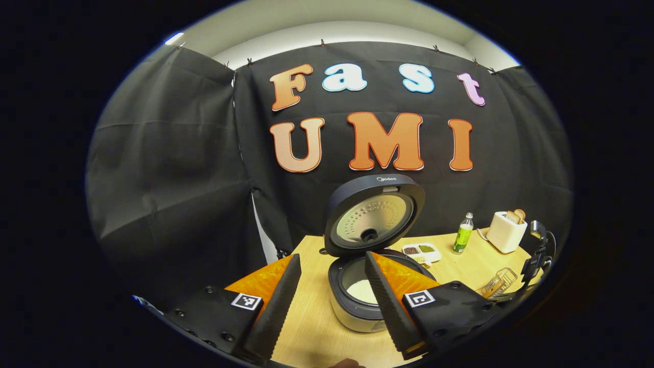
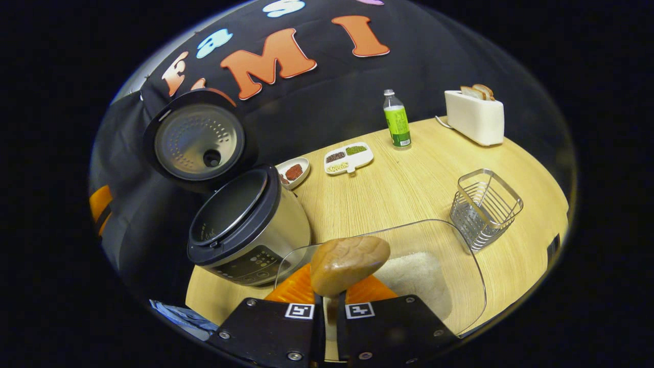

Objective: Close the left gripper, press the button to open the rice cooker; take a wooden spoon from the chopstick holder with the right hand, scoop a spoonful of rice and pour it into the rice cooker, then put the wooden spoon back into the chopstick holder.

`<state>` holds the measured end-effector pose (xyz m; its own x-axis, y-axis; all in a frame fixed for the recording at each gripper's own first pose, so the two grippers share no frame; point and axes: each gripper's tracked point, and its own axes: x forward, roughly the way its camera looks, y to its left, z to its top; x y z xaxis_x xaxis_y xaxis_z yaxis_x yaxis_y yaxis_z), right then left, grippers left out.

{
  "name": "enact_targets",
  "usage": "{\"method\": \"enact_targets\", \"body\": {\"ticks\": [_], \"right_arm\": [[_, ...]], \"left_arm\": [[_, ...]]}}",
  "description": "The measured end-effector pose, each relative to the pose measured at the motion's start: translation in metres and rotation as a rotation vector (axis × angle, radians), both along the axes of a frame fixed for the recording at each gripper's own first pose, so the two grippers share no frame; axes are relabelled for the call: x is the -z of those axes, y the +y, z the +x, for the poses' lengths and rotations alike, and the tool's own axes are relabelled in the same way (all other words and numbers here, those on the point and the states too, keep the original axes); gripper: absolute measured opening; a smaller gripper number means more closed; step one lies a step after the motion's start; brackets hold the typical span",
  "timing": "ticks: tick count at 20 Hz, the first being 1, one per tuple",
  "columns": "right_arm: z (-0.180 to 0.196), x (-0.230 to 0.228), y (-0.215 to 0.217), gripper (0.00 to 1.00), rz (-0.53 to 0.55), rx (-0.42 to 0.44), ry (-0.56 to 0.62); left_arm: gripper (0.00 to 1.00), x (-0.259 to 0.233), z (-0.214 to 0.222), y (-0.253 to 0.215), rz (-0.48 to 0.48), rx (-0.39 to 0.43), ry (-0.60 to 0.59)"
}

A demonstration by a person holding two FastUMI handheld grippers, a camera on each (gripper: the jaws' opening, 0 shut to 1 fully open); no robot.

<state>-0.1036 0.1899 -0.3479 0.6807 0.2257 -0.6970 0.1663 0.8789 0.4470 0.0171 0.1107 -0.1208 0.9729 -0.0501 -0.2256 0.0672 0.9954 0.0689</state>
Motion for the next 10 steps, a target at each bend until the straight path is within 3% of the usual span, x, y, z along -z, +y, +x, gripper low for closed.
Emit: {"method": "enact_targets", "body": {"ticks": [6, 10], "right_arm": [[0.003, 0.005, -0.002, 0.08, 0.110, 0.006, 0.041], [0.005, 0.009, -0.002, 0.08, 0.241, 0.030, 0.081]], "left_arm": [[0.86, 0.001, 0.002, -0.007, 0.006, 0.010, 0.001], [0.86, 0.004, 0.003, -0.017, 0.008, 0.026, 0.011]]}}
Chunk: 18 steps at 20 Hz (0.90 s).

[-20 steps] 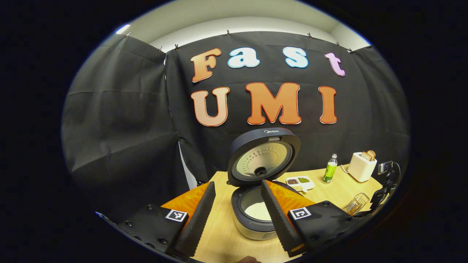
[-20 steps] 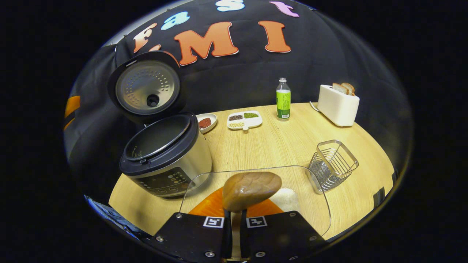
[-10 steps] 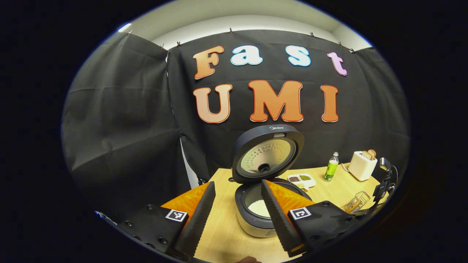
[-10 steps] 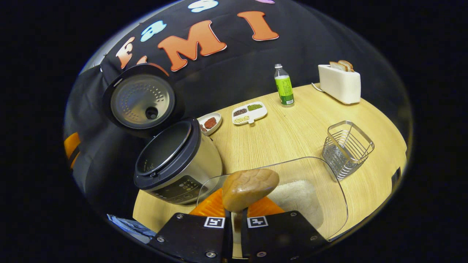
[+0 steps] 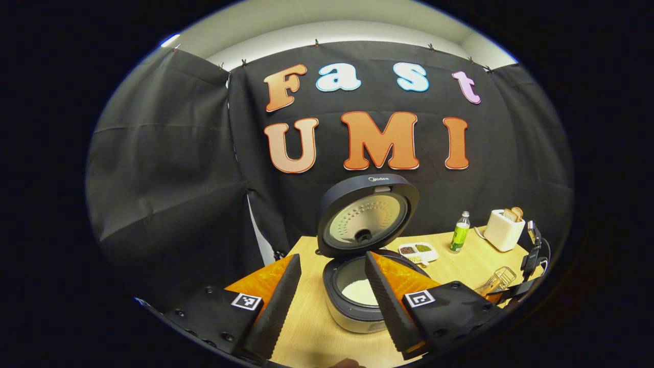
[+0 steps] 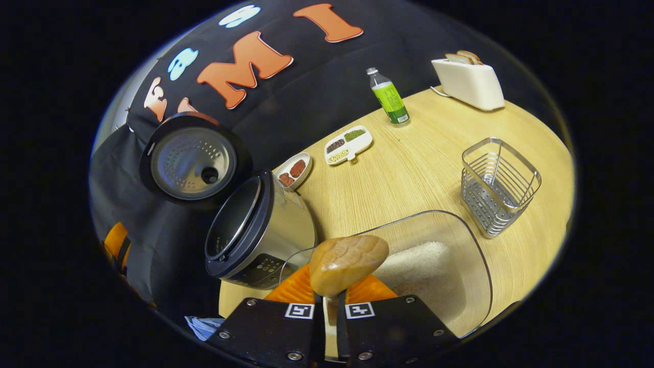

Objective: Close the left gripper, press the button to open the rice cooker; take a wooden spoon from the chopstick holder with the right hand, scoop a spoonful of rice and pour it into the rice cooker, then put the wooden spoon back into the chopstick holder.

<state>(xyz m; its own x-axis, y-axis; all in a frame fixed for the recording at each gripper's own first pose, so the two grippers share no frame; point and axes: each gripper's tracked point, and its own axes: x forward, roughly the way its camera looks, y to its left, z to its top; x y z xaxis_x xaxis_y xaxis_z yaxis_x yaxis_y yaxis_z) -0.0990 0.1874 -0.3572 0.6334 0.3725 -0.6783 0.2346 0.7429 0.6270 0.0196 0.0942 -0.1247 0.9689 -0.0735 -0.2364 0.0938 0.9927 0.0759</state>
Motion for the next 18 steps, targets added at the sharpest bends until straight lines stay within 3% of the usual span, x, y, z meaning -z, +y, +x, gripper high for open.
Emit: {"method": "enact_targets", "body": {"ticks": [4, 10, 11, 12, 18], "right_arm": [[0.002, 0.006, -0.004, 0.08, 0.120, 0.036, 0.037], [0.000, 0.007, -0.015, 0.08, 0.213, 0.060, 0.046], [0.001, 0.006, -0.020, 0.08, 0.230, 0.070, 0.041], [0.003, 0.005, -0.028, 0.08, 0.250, 0.088, 0.033], [0.010, -0.013, -0.066, 0.08, 0.402, 0.193, 0.006]], "left_arm": [[0.87, 0.005, 0.001, -0.010, 0.009, 0.010, 0.015], [0.87, 0.004, 0.008, -0.028, 0.037, 0.027, 0.022], [0.87, 0.003, 0.010, -0.033, 0.044, 0.033, 0.019], [0.78, 0.002, 0.011, -0.037, 0.050, 0.040, 0.014], [0.79, -0.004, 0.016, -0.065, 0.061, 0.071, -0.003]]}}
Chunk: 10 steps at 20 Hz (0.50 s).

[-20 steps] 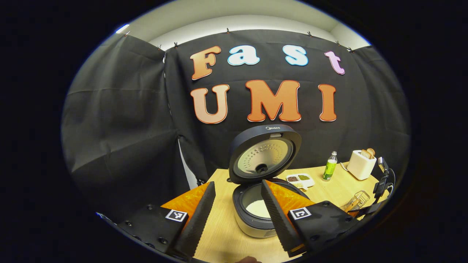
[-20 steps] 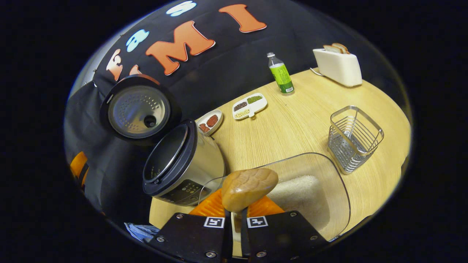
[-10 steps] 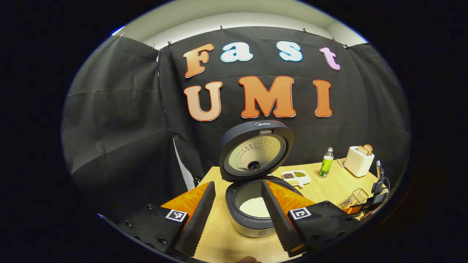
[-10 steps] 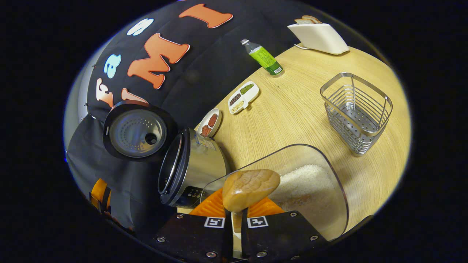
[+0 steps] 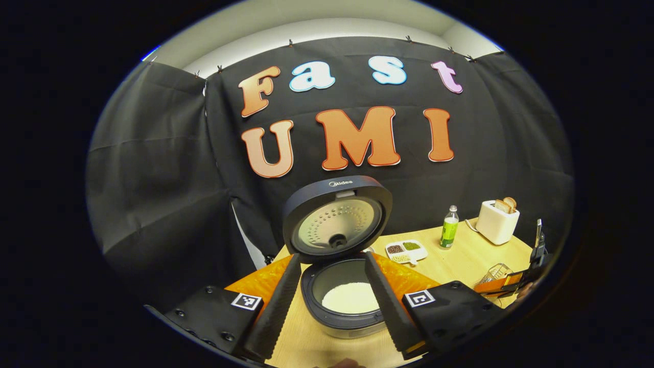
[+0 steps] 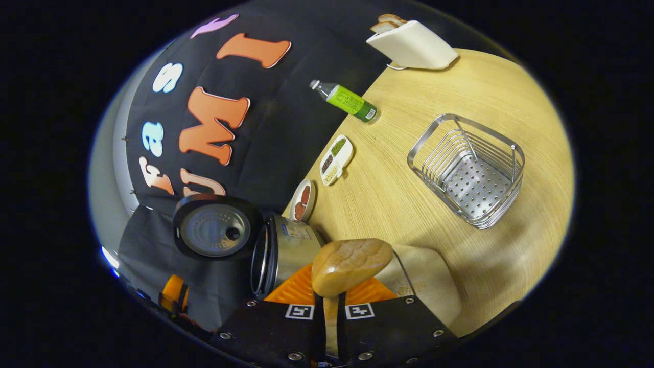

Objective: Close the left gripper, press the button to open the rice cooker; take a wooden spoon from the chopstick holder with the right hand, scoop a spoonful of rice and pour it into the rice cooker, then put the wooden spoon back into the chopstick holder.

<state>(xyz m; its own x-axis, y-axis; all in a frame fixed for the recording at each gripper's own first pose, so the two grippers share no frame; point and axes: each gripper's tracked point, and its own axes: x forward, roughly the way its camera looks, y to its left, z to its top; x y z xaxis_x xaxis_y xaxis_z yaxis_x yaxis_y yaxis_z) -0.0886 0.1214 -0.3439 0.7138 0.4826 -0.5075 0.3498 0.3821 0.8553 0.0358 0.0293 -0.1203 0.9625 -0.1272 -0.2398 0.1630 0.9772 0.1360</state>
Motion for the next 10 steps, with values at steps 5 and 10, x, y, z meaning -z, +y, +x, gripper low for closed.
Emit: {"method": "enact_targets", "body": {"ticks": [5, 10], "right_arm": [[0.009, -0.028, -0.012, 0.08, 0.147, 0.048, -0.015], [0.026, -0.075, -0.024, 0.08, 0.328, 0.101, -0.065]], "left_arm": [[0.79, -0.006, 0.000, -0.008, 0.000, -0.015, -0.023], [0.79, -0.012, -0.002, -0.003, -0.009, -0.056, -0.053]]}}
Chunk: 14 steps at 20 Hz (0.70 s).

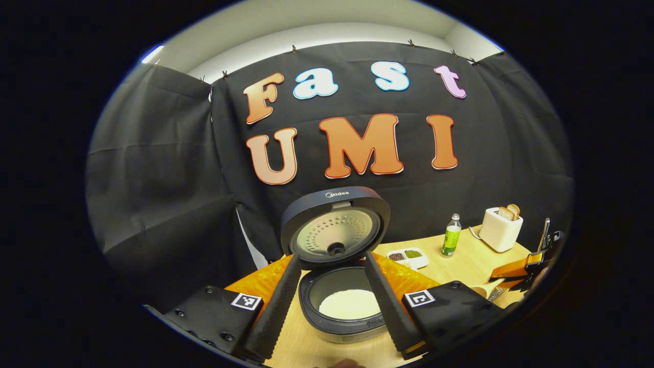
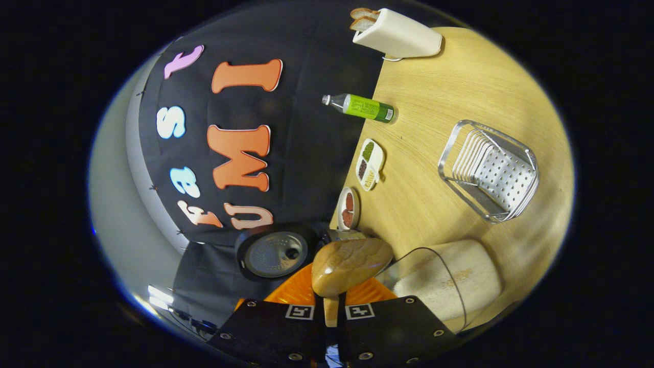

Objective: Close the left gripper, press the button to open the rice cooker; take a wooden spoon from the chopstick holder with the right hand, scoop a spoonful of rice and pour it into the rice cooker, then put the wooden spoon back into the chopstick holder.

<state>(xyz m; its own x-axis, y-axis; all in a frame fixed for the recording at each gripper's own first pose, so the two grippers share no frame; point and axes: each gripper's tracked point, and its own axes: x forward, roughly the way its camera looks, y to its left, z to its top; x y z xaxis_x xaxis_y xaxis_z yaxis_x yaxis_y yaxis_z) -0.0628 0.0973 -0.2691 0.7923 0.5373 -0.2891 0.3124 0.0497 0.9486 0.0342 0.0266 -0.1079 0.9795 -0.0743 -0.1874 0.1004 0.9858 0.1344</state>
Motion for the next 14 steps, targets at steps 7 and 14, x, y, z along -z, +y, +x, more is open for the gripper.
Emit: {"method": "enact_targets", "body": {"ticks": [7, 14], "right_arm": [[0.040, -0.046, 0.015, 0.08, 0.108, -0.007, -0.044], [0.077, -0.074, 0.068, 0.08, 0.080, -0.119, -0.091]], "left_arm": [[0.79, -0.017, -0.012, 0.019, 0.024, -0.074, -0.071], [0.96, -0.024, -0.028, 0.048, 0.044, -0.141, -0.101]]}}
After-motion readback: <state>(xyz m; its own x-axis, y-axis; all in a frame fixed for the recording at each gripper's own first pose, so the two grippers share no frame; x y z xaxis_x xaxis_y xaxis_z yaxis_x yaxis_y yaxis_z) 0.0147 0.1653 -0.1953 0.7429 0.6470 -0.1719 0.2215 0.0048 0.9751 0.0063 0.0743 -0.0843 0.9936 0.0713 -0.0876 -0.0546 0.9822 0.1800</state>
